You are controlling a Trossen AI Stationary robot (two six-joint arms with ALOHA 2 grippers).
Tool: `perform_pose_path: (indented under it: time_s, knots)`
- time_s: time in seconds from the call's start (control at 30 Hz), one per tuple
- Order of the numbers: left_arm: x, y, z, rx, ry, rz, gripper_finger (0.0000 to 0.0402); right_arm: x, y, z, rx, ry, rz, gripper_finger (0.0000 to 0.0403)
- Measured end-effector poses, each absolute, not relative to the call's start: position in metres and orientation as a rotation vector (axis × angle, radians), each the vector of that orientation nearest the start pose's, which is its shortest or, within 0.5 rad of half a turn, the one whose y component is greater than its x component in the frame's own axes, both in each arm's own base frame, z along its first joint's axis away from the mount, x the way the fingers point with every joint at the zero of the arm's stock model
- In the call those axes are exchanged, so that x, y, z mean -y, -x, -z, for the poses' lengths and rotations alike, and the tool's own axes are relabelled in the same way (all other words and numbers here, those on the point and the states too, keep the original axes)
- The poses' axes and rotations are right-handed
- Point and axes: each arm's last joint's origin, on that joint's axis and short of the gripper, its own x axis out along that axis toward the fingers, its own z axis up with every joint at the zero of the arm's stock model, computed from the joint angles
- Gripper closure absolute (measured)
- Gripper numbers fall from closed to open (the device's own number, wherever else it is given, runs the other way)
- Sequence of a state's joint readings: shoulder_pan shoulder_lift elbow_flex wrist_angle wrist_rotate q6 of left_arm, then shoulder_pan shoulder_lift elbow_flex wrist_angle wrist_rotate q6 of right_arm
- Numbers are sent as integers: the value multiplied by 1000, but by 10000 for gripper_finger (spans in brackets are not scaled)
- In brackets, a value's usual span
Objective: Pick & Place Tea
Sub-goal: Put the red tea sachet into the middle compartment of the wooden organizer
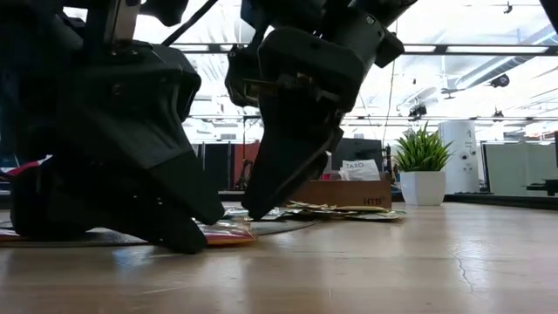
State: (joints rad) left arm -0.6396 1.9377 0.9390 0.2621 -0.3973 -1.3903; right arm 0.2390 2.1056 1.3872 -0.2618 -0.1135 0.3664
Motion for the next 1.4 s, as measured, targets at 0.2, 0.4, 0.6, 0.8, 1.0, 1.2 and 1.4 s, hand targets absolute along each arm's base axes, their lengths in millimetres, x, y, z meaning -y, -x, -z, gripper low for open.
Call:
perform_pose_path:
  time_s: [0.2,0.4,0.6,0.8,1.0,1.2,1.4]
  knots:
    - [207,-302,-111,-680,924,-244,281,-104,-423,-127,-1021,-251,-164,218]
    - [204,-303,-110,-690,891,-237,281,-104,-425,-125,-1011,-262,-179,219]
    - [203,-303,-109,-691,880,-236,281,-107,-427,-128,-992,-305,-264,221]
    - [203,-304,-109,-690,859,-229,281,-106,-428,-129,-977,-310,-273,221]
    - [203,-304,-109,-689,815,-213,281,-100,-431,-132,-936,-287,-196,220]
    - [203,-304,-109,-679,758,-199,283,-99,-432,-132,-930,-285,-197,220]
    - [201,-304,-109,-646,708,-225,283,-101,-433,-122,-943,-285,-201,225]
